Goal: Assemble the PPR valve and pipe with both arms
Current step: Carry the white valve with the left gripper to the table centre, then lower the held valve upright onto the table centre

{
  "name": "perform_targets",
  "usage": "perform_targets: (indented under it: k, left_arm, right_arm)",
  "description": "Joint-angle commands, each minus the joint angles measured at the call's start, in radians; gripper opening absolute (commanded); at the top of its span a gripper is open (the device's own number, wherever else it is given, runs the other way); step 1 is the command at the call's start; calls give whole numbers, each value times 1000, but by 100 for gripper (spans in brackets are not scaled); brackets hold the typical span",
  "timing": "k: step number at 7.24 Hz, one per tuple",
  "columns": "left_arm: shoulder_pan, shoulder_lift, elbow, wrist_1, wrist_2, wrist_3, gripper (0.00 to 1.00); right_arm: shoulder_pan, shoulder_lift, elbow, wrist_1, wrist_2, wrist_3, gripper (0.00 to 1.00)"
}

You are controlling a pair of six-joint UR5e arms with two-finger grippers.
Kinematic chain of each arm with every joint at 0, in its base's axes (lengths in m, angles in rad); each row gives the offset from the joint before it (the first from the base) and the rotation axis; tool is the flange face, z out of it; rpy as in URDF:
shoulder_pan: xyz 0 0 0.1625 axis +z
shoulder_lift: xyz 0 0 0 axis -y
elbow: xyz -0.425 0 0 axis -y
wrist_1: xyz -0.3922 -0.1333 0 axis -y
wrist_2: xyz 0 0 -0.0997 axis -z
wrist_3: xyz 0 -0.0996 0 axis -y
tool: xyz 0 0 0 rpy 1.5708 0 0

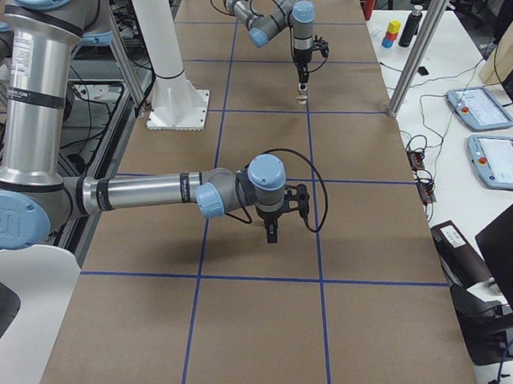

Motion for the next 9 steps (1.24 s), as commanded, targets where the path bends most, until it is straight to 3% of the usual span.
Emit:
perform_targets:
  k: [1, 9]
  left_arm:
    - [32, -10, 33, -4, 41, 1, 0]
    - [54, -10, 44, -1, 42, -5, 0]
  right_arm:
    - [-9, -1, 0, 0, 0, 1, 100]
    - [-34, 1, -2, 0, -3, 1, 100]
